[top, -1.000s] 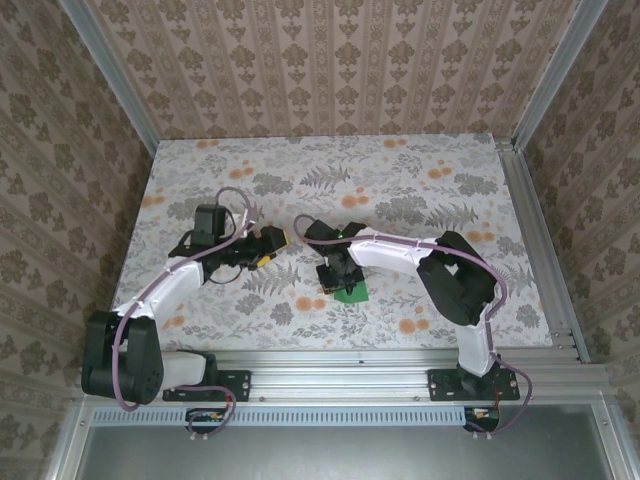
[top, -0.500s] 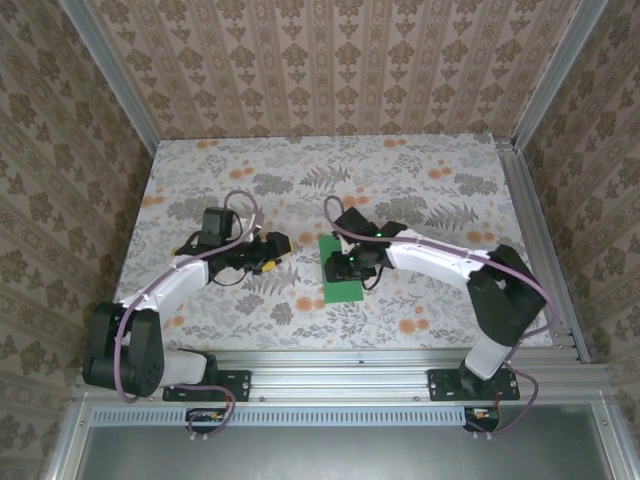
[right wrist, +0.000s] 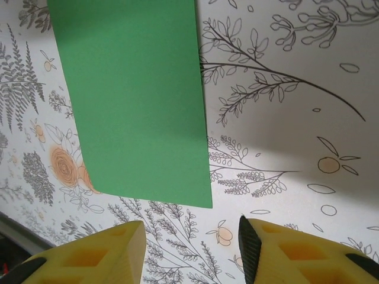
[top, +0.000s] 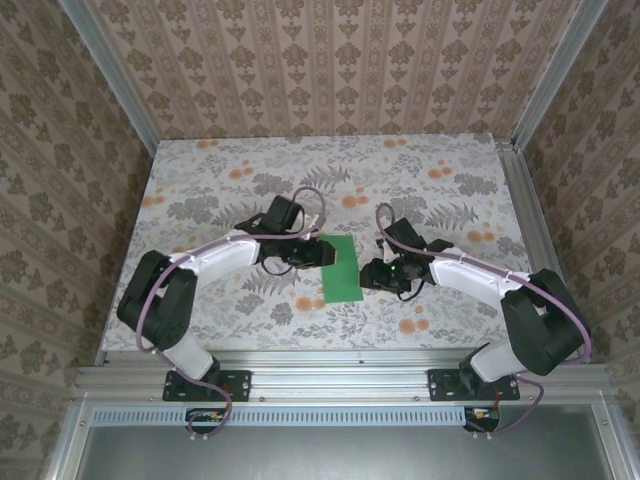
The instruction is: Fold a paper plane with a square sheet of paper (pick it up from the middle)
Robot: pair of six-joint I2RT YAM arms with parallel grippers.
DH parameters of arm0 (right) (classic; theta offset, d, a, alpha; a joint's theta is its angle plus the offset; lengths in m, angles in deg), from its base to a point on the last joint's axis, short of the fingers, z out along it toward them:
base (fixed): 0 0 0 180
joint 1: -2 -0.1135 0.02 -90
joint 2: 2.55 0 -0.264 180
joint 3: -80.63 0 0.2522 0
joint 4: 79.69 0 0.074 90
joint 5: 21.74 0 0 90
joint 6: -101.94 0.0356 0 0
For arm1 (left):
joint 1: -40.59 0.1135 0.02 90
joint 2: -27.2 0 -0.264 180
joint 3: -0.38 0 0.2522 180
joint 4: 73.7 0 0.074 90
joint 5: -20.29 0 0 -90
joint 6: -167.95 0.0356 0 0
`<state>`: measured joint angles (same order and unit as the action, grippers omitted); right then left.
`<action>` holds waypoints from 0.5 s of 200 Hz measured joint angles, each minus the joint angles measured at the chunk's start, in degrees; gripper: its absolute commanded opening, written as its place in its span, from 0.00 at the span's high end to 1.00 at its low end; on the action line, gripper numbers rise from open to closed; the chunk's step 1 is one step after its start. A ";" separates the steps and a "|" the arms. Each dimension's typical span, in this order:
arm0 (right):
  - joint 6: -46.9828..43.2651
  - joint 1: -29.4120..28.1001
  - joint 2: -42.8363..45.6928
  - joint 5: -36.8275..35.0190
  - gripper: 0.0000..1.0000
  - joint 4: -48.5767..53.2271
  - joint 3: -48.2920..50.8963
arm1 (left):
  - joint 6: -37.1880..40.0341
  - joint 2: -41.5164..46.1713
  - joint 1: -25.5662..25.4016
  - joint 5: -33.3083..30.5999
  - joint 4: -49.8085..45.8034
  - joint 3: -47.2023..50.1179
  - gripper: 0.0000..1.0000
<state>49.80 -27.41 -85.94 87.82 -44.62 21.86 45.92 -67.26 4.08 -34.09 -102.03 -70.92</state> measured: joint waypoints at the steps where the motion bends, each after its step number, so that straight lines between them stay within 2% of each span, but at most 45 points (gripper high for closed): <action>1: 0.20 0.07 0.02 0.11 0.51 -0.26 0.17 | 0.00 -0.31 -0.11 -0.26 -0.09 -0.11 0.71; 15: 1.33 0.57 0.11 1.25 0.51 -2.29 1.53 | 1.03 -2.62 -1.07 -2.05 -0.92 -0.81 0.78; 55: 4.92 0.79 0.09 4.46 0.51 -8.41 4.35 | 3.85 -7.17 -2.14 -6.67 -4.48 -2.16 0.84; 100: 7.17 0.79 -2.19 6.51 0.51 -12.72 4.70 | 6.51 -8.83 -2.14 -10.34 -6.91 -2.89 0.86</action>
<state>56.97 -26.62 -88.13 94.33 -57.35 26.56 52.44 -76.09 1.94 -44.43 -108.93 -73.81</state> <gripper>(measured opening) 0.492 0.145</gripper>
